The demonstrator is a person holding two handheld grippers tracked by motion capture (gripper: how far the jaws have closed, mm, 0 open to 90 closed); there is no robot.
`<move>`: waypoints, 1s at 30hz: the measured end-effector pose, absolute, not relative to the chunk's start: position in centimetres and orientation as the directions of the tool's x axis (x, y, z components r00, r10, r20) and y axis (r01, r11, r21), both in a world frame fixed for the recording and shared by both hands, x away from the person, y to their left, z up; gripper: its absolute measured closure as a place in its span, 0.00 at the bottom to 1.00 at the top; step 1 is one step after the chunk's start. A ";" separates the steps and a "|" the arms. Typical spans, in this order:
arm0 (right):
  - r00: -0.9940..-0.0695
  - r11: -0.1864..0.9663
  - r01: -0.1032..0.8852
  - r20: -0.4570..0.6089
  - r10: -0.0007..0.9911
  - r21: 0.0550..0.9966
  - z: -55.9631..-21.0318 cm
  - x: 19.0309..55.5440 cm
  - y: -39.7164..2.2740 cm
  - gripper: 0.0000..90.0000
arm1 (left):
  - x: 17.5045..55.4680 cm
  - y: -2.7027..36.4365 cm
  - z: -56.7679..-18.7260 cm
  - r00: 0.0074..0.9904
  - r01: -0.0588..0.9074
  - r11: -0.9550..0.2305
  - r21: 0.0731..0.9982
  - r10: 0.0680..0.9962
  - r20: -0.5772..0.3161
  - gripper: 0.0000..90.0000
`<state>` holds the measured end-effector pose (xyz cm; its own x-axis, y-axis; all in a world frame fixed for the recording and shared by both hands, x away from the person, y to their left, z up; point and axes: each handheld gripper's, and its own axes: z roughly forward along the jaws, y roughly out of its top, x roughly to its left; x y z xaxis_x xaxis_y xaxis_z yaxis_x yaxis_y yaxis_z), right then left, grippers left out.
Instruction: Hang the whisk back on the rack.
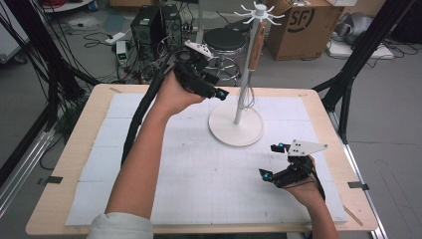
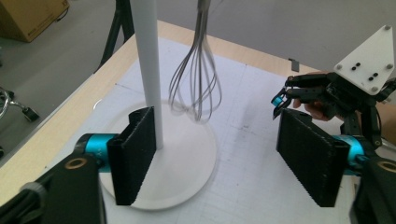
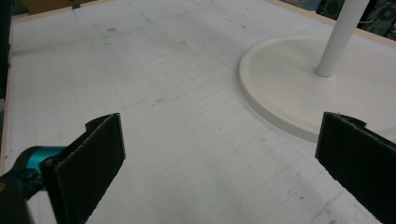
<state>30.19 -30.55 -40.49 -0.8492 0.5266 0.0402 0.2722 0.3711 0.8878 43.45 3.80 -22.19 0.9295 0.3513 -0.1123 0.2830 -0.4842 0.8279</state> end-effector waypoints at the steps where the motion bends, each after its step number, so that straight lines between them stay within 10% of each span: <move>1: -0.849 0.371 0.272 0.040 0.526 0.888 -40.5 30.2 -30.5 0.00 | 43.3 4.0 -22.3 0.929 0.283 -0.483 0.829 0.353 -0.112 0.30; 30: -0.846 0.380 0.284 0.044 0.531 0.880 -40.7 30.4 -30.5 0.00 | 38.1 9.0 -27.4 0.919 0.285 -0.449 0.847 0.380 -0.107 0.02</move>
<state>30.42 -30.47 -40.69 -0.8461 0.5312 0.0442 0.2843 0.3796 0.8804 38.14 9.00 -27.37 0.9186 0.3805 -0.1071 0.2849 -0.4495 0.8466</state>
